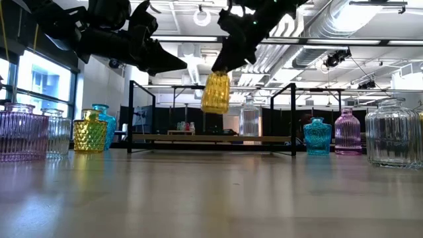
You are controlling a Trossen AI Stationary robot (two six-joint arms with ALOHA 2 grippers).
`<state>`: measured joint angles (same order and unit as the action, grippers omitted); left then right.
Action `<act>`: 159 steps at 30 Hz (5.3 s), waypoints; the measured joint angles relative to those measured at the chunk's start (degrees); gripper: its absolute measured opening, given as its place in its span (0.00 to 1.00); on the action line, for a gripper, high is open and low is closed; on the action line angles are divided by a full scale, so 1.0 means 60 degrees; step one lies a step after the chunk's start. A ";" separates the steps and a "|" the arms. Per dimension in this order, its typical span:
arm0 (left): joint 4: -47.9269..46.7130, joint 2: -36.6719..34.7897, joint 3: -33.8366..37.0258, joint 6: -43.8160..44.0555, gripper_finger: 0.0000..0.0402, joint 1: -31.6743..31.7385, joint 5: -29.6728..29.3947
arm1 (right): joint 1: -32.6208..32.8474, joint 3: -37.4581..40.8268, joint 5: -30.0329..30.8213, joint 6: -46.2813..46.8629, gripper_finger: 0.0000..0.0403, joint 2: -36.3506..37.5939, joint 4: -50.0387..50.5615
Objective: Sort vases onto shelf
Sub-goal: Put the bottom yellow vase on the shelf, then adjust the vases on the shelf
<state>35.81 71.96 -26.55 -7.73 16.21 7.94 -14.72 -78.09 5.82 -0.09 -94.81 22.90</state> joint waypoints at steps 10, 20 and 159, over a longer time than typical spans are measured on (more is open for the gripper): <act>0.0007 0.0000 -0.0003 -0.0001 0.00 0.0000 0.0000 | -0.1965 -0.1636 -0.1084 -0.0960 0.30 -0.1527 0.0182; -0.0004 0.0000 0.0000 0.0000 0.00 0.0000 0.0000 | -0.2735 -0.2298 -0.1266 -0.1520 0.30 -0.2498 0.0447; -0.0062 0.0000 -0.0004 -0.0069 0.00 -0.0018 0.0000 | -0.4053 -0.1937 -0.0446 -0.1289 0.29 -0.1522 0.3055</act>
<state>35.44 71.96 -26.57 -8.14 16.10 7.94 -39.04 -89.71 3.14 -7.83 -103.94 41.23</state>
